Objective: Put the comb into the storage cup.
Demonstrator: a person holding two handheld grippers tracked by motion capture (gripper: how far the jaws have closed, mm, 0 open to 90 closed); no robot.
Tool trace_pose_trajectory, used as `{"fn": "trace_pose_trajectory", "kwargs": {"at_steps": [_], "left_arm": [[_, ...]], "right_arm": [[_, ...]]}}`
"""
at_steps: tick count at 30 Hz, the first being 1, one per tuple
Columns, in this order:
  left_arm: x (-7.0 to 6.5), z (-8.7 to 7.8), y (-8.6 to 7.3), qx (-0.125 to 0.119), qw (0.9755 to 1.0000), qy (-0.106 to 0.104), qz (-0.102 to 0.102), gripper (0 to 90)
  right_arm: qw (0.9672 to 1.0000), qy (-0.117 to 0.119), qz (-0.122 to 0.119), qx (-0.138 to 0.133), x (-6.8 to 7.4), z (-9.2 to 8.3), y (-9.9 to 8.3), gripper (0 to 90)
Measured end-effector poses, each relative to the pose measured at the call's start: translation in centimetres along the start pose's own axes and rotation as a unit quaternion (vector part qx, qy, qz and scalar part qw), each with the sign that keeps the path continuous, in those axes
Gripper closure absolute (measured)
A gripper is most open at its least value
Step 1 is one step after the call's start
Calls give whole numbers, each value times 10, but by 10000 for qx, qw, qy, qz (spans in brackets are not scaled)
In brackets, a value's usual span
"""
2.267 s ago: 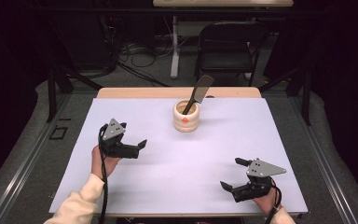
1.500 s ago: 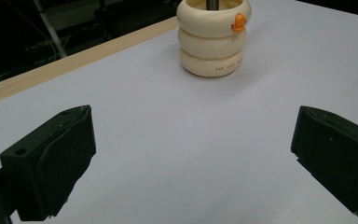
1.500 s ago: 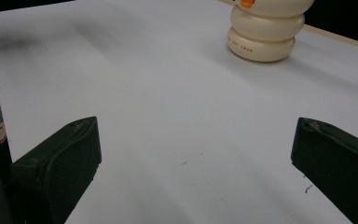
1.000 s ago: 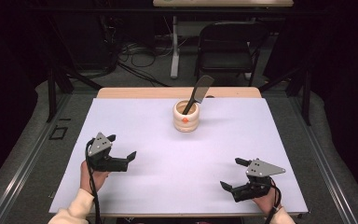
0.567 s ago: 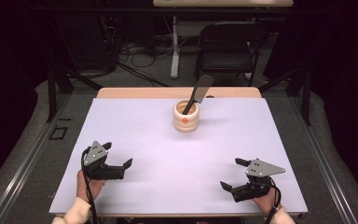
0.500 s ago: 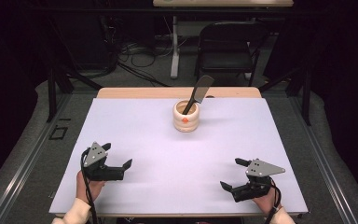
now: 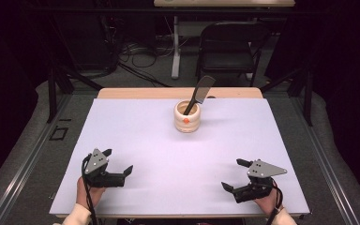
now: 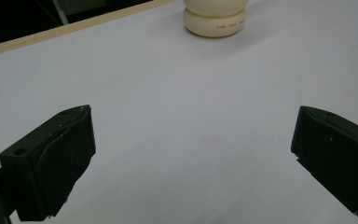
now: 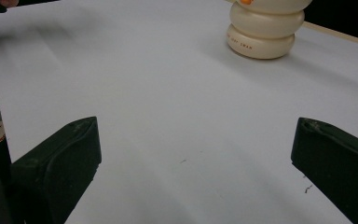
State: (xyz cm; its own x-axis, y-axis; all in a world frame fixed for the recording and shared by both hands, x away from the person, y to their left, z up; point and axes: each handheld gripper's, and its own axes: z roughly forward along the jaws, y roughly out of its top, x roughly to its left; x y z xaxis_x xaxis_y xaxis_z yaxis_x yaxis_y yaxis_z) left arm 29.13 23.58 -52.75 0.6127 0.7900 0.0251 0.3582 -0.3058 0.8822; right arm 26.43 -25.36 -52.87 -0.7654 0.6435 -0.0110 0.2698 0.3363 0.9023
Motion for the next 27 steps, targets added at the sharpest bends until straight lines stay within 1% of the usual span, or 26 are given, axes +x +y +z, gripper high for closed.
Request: {"fn": "trace_pose_trajectory", "kwargs": {"at_steps": [5,6,12,17,19,22,27], "left_arm": [[-2,-3,-3,1,10000,-9,22,0],[-3,-4,-4,-36,10000,-11,2,0],[-4,-5,-6,-63,10000,6,28,0],[-6,-6,-8,-26,9999,-1,112,0],[-8,-6,-9,-64,9999,15,123,0],[-10,-8,-12,-33,9999,2,136,0],[-12,-11,-17,77,9998,-102,137,0]], "right_arm": [[10000,-3,1,8,0,0,0,9],[10000,-4,2,3,0,-1,0,9],[10000,-17,-21,-21,1,-1,1,9],[10000,-8,-13,-15,1,-1,0,9],[10000,-14,-23,-21,1,-1,1,9],[10000,-6,-25,-7,1,-1,1,9],[10000,-8,-17,20,1,0,0,9]]}}
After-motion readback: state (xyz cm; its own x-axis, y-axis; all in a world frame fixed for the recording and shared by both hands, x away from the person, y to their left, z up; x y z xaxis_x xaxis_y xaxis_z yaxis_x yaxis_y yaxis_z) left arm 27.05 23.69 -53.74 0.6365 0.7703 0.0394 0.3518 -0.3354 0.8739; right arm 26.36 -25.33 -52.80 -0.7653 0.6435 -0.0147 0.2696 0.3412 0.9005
